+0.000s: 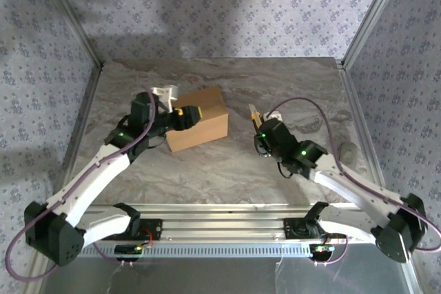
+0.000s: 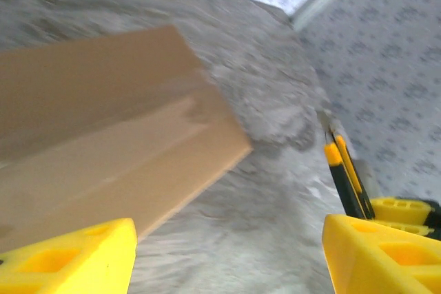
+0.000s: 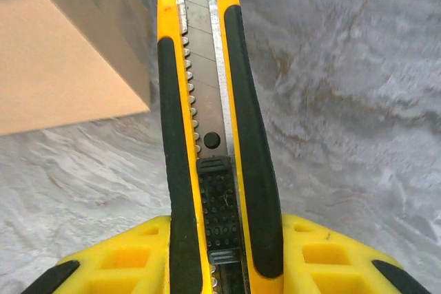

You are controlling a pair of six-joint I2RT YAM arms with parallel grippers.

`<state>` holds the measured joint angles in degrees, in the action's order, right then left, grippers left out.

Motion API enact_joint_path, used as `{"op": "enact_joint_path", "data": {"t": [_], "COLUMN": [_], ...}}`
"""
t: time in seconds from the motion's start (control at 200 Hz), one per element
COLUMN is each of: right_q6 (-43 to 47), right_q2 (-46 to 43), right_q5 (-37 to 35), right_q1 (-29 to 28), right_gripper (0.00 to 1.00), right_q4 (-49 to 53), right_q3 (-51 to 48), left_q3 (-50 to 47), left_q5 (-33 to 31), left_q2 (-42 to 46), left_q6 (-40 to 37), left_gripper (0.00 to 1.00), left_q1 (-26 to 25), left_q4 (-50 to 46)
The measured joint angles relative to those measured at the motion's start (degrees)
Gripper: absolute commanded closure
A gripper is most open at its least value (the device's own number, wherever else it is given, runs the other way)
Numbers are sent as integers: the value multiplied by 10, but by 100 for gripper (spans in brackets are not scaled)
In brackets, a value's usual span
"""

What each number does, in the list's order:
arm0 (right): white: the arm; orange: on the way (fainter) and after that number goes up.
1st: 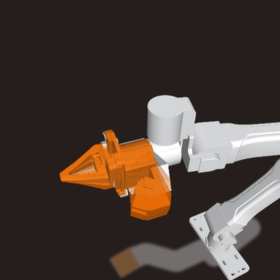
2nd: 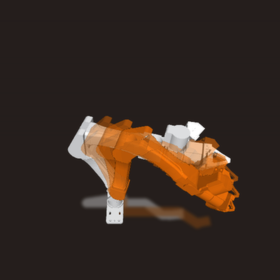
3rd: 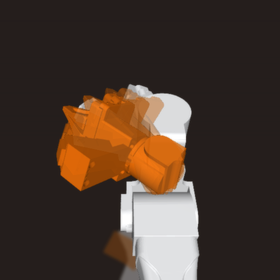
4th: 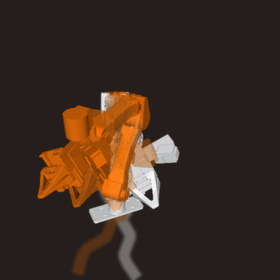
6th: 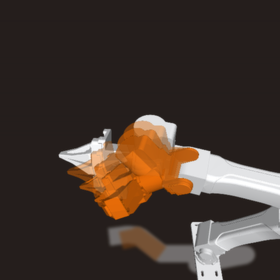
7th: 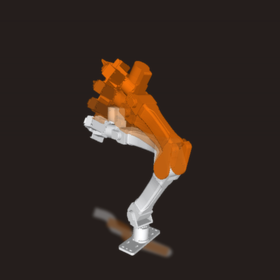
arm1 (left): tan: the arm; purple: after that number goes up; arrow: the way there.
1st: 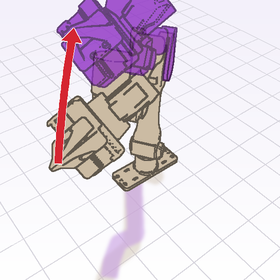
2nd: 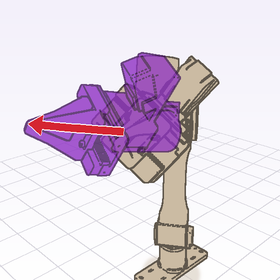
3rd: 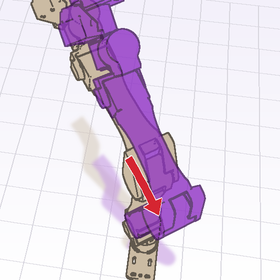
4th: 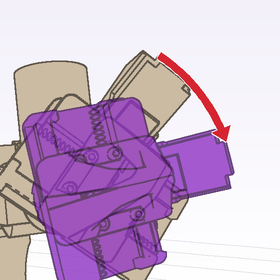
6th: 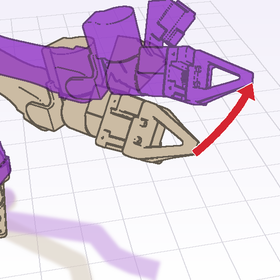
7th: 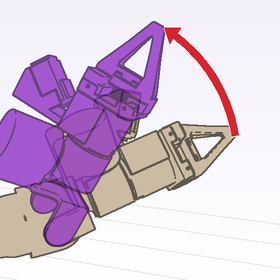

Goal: Unpack the express box

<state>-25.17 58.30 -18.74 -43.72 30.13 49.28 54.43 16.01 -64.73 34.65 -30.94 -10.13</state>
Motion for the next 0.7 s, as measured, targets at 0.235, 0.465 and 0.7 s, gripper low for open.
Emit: {"op": "enact_joint_path", "data": {"t": [0.235, 0.465, 0.7], "right_q6": [39, 43, 43], "right_q2": [-47, -19, -23], "right_q5": [18, 32, 32], "right_q1": [1, -6, -16], "right_gripper": [78, 79, 79], "right_q4": [18, 19, 18], "right_q3": [32, 36, 38], "left_q3": [59, 116, 136], "left_q5": [52, 74, 85], "left_q2": [-113, -196, -231], "left_q6": [63, 86, 101], "left_gripper": [35, 37, 37], "left_q1": [-85, -127, -131], "left_q4": [106, 159, 177]}}
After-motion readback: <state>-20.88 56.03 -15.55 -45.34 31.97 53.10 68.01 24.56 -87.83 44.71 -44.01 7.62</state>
